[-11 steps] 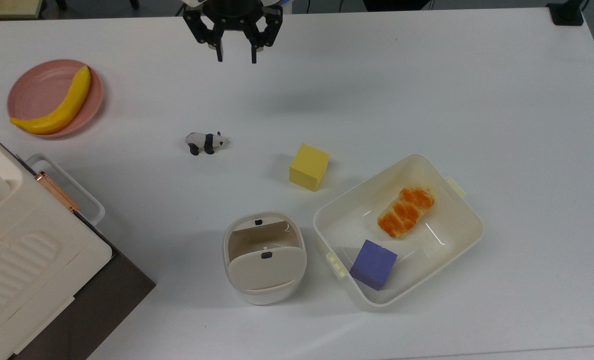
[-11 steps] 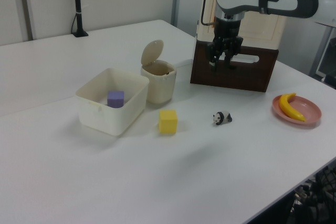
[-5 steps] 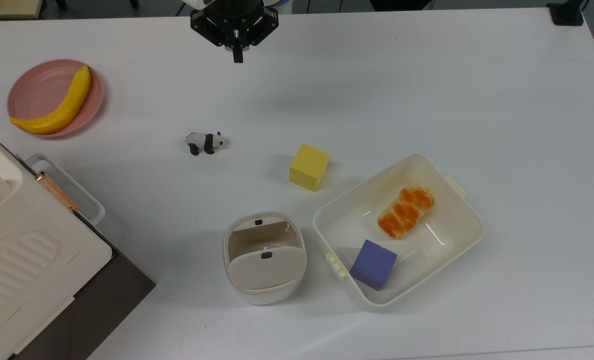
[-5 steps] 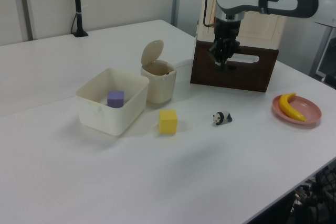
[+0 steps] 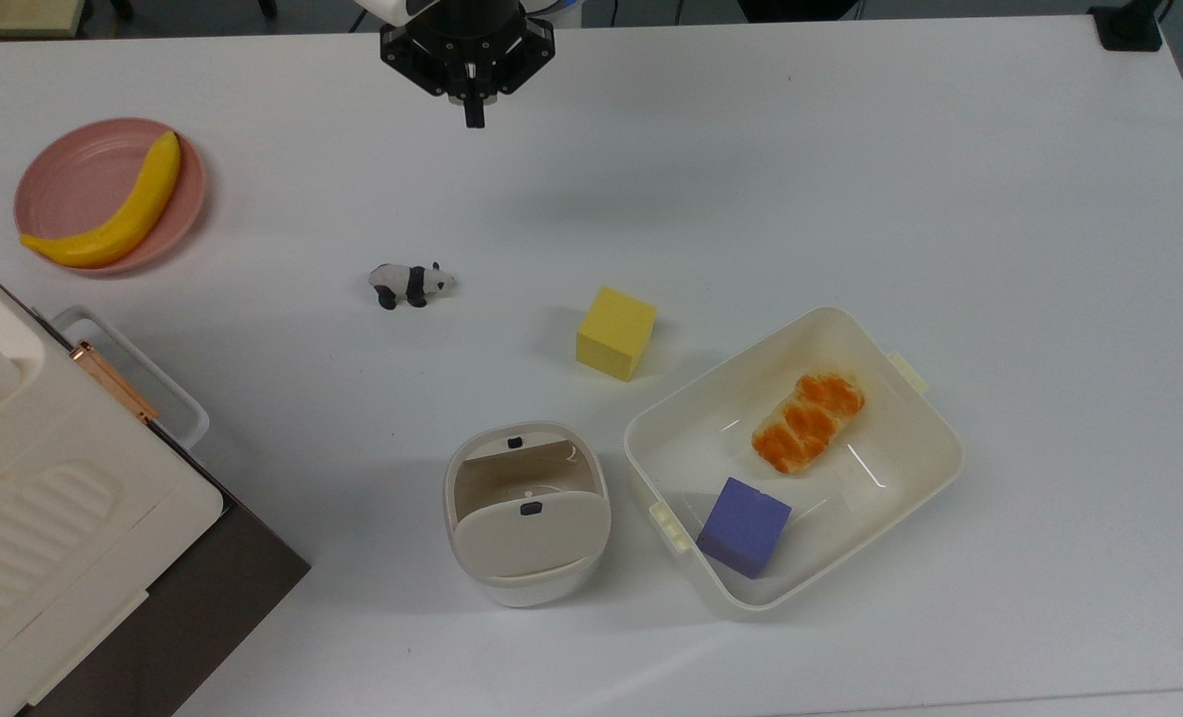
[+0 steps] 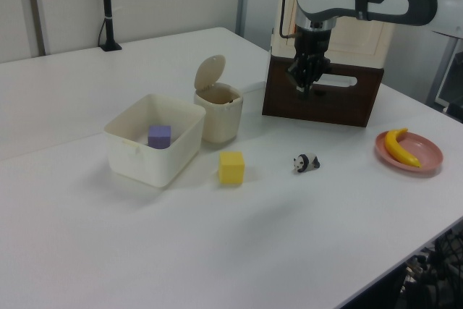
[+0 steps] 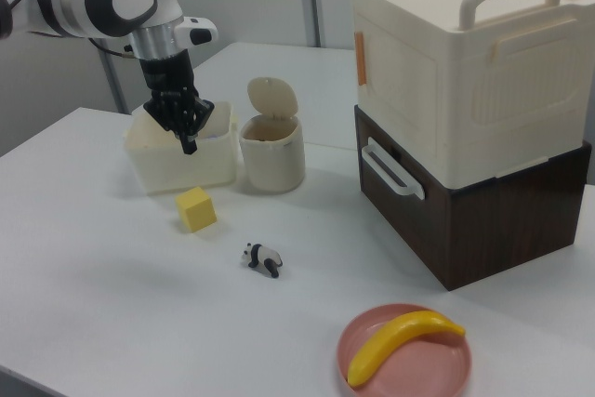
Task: Close the trash can
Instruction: 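Move the gripper over the cream trash can behind its open lid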
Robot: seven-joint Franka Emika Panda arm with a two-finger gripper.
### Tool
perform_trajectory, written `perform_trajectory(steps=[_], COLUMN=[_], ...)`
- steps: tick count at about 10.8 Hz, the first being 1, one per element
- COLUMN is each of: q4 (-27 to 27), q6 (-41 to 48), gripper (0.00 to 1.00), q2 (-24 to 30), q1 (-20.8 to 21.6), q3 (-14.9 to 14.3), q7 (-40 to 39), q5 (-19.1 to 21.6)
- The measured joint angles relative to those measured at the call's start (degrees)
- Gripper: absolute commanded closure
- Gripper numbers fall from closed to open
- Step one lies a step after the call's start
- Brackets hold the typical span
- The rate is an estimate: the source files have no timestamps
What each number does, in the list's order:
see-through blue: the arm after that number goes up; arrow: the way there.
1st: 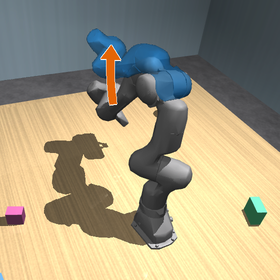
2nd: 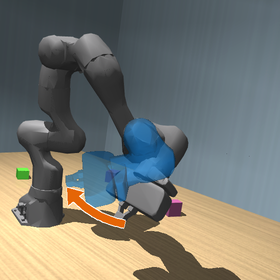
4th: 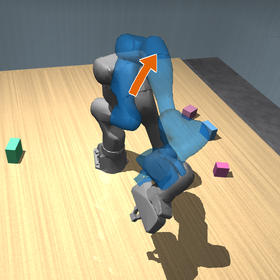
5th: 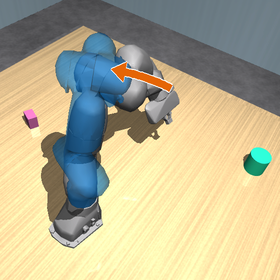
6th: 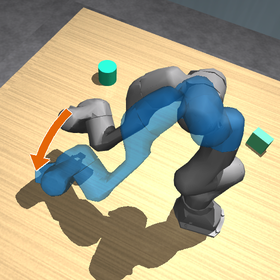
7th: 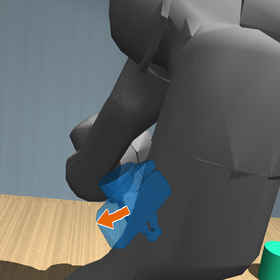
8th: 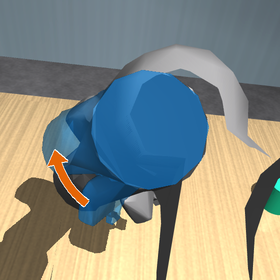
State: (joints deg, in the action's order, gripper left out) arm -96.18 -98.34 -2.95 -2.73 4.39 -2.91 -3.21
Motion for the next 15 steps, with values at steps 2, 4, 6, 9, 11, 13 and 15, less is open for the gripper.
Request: perform_trajectory(steps=[2,4,6,9,11,13,15], q4=[0.8,4.7,9.0,10.3,10.3,10.4,10.4], q6=[0.0,0.0,-5.2,-21.8,-35.9,-47.4,-58.6], gripper=[1.00,1.00,1.00,1.00,1.00,1.00,1.00], q2=[-0.7,-3.8,-7.5,-10.8,-14.4,-17.5,-20.1], q1=[0.0,0.0,0.0,0.6,1.7,1.8,2.2], q3=[0.0,0.0,0.0,0.2,0.2,0.2,0.2], q7=[0.0,0.0,0.0,0.0,0.0,0.0,0.0], q5=[0.0,0.0,0.1,0.7,0.7,0.7,0.7])
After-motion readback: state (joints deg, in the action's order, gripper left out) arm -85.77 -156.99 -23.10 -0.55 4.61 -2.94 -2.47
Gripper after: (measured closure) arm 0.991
